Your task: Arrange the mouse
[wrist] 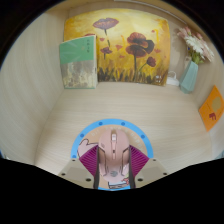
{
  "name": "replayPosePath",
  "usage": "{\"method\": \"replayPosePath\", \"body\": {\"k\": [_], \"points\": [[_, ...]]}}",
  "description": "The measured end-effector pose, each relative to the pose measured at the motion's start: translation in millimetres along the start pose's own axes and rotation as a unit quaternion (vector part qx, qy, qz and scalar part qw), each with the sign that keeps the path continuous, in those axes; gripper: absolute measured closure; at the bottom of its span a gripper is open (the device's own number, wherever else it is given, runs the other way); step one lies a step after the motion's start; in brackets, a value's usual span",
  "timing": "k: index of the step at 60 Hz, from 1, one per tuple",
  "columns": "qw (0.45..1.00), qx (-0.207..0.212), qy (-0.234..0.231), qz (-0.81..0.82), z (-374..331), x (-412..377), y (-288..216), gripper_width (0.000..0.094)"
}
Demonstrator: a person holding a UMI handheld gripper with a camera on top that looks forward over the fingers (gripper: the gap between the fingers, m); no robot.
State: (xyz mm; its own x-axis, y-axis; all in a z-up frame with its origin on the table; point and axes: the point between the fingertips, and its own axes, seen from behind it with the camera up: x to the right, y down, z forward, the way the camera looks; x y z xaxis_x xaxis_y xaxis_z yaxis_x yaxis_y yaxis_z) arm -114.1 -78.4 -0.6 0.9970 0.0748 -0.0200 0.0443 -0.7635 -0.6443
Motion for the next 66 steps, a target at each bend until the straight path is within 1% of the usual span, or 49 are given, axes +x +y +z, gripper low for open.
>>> {"method": "replayPosePath", "body": {"k": [4,6,9,12,16,20,23,26,29,30,38,44,51,56,66], "points": [[1.0,-0.012,0.005,-0.001,5.3,3.8,15.9,0.0524],[1.0,0.001,0.006,-0.001,5.2,4.2,13.1,0.0524],[1.0,0.001,0.009,-0.006,5.2,4.5,14.9,0.0524],[1.0,-0.001,0.01,-0.007,4.1,4.3,14.8,0.0503],[1.0,0.005,0.012,-0.008,6.6,4.5,13.5,0.046],[1.0,0.001,0.008,-0.002,7.7,3.7,14.6,0.0413],[1.0,-0.018,0.008,0.007,3.1,3.5,16.7,0.0372],[1.0,-0.014,0.011,0.012,-0.3,5.8,14.6,0.0321],[1.0,-0.003,0.018,0.013,-10.6,8.6,0.4,0.0261],[1.0,0.003,0.02,0.012,-16.2,8.4,-4.3,0.0256],[0.999,0.037,0.024,0.024,-62.3,3.3,-45.1,0.0256],[0.996,0.074,0.022,0.038,-104.1,0.1,-76.2,0.0256],[0.994,0.1,0.021,0.044,-147.8,-3.0,-97.2,0.0257],[0.992,0.119,0.021,0.039,-175.6,2.4,-102.6,0.0257],[0.991,0.13,0.019,0.038,-215.0,14.6,-95.9,0.0256]]}}
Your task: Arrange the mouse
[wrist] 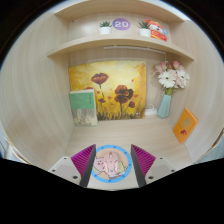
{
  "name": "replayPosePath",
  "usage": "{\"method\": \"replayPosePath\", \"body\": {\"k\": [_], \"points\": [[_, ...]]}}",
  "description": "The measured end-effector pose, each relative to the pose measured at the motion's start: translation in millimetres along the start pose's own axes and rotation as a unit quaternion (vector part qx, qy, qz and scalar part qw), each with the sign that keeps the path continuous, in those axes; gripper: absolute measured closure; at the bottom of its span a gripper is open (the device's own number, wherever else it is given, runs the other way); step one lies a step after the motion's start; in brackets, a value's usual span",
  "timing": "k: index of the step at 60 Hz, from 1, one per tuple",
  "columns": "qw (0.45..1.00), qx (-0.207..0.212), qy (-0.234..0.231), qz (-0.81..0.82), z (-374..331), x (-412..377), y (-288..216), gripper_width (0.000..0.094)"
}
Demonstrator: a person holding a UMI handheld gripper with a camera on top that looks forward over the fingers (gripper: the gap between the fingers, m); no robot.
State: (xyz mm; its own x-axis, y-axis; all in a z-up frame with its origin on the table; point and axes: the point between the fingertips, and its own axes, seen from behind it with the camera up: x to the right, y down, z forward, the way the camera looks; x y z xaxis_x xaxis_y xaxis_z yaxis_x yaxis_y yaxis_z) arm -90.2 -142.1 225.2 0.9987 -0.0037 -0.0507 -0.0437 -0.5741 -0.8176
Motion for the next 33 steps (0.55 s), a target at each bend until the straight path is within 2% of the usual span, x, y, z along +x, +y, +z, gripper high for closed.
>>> {"method": "replayPosePath", "body": {"k": [33], "points": [[1.0,0.002,0.005,-0.001,-93.1,67.1,60.6,0.0263]]}}
